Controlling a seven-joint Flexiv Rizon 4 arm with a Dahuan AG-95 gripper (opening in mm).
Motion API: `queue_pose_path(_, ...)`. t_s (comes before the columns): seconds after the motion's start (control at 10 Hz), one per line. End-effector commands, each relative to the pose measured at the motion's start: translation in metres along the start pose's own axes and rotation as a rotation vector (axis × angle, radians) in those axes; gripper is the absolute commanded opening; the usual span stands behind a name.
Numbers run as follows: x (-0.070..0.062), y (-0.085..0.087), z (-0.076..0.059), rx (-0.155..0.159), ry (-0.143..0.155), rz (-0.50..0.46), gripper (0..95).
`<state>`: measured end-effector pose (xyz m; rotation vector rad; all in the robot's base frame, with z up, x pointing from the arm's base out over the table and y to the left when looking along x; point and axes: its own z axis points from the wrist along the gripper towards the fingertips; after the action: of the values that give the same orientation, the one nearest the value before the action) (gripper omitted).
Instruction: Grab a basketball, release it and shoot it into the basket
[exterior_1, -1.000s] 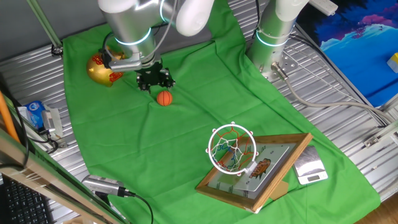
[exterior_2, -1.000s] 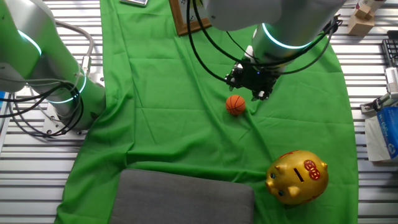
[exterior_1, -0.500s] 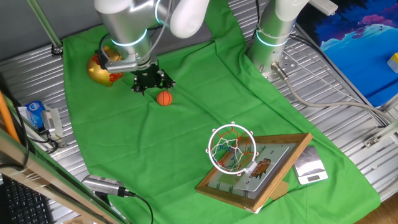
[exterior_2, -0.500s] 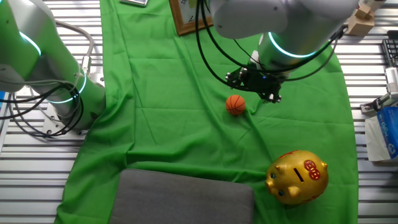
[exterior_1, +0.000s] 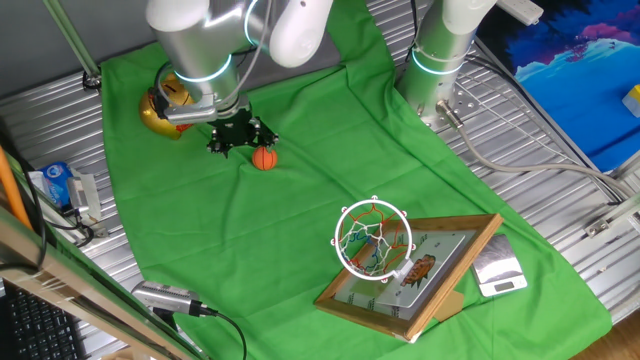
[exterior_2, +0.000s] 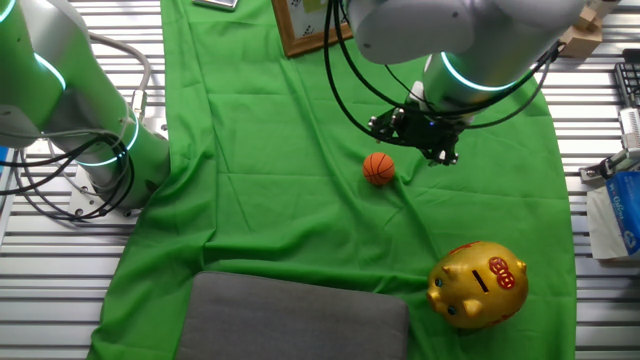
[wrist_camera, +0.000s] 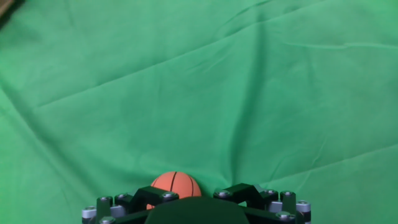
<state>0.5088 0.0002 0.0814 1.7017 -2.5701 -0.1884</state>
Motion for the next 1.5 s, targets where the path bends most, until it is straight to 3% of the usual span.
queue_pose_path(0.1, -0.0001, 0.0, -0.0001, 0.002, 0.003, -0.002, 95.0)
queue_pose_path(0.3, 0.0004, 0.0015, 0.0008, 0.007, 0.012, -0.014, 95.0)
queue_pose_path(0.4, 0.0007, 0.0023, 0.0012, 0.01, 0.015, -0.01, 76.0)
queue_pose_path(0.6, 0.0007, 0.0023, 0.0012, 0.008, 0.012, 0.005, 76.0)
queue_pose_path(0.7, 0.0007, 0.0023, 0.0012, -0.009, -0.003, 0.047, 76.0)
queue_pose_path(0.9, 0.0007, 0.0023, 0.0012, -0.016, -0.022, 0.028, 76.0)
queue_pose_path(1.0, 0.0007, 0.0023, 0.0012, -0.022, -0.019, 0.012, 95.0)
queue_pose_path(1.2, 0.0007, 0.0023, 0.0012, -0.014, 0.028, 0.014, 95.0)
queue_pose_path(1.5, 0.0007, 0.0023, 0.0012, -0.006, 0.033, 0.001, 95.0)
